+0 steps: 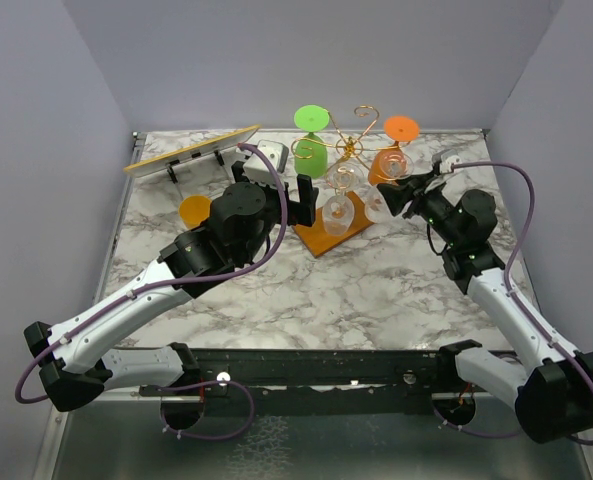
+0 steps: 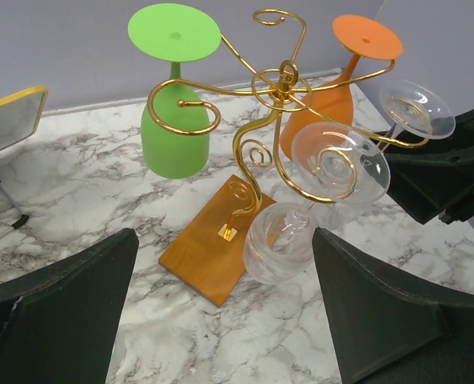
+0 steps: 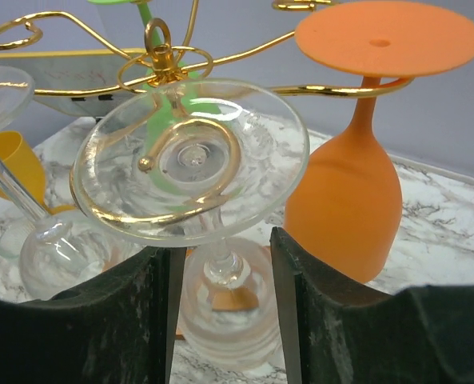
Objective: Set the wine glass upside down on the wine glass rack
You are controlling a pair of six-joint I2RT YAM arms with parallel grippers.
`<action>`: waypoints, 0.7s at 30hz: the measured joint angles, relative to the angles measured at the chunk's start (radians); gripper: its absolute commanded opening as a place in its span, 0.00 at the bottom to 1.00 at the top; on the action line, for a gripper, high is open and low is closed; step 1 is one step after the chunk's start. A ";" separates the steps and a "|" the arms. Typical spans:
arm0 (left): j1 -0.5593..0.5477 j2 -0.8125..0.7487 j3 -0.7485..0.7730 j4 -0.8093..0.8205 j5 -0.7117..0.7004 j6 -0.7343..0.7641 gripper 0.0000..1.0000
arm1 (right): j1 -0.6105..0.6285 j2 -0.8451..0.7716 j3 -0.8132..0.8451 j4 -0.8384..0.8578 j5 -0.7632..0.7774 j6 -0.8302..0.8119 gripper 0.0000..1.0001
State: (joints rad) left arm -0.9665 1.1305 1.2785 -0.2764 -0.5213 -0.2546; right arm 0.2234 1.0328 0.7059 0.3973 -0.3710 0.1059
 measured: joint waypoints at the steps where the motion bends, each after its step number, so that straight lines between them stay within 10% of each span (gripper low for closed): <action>1: 0.003 0.000 0.000 0.000 0.000 0.000 0.91 | 0.000 -0.001 0.002 0.000 0.002 0.002 0.56; 21: 0.066 -0.002 0.021 -0.105 -0.012 -0.005 0.95 | 0.000 -0.195 -0.034 -0.082 0.088 0.096 0.77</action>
State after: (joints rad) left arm -0.9009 1.1282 1.2999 -0.3809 -0.5335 -0.2596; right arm 0.2234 0.8379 0.6716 0.3157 -0.2832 0.2020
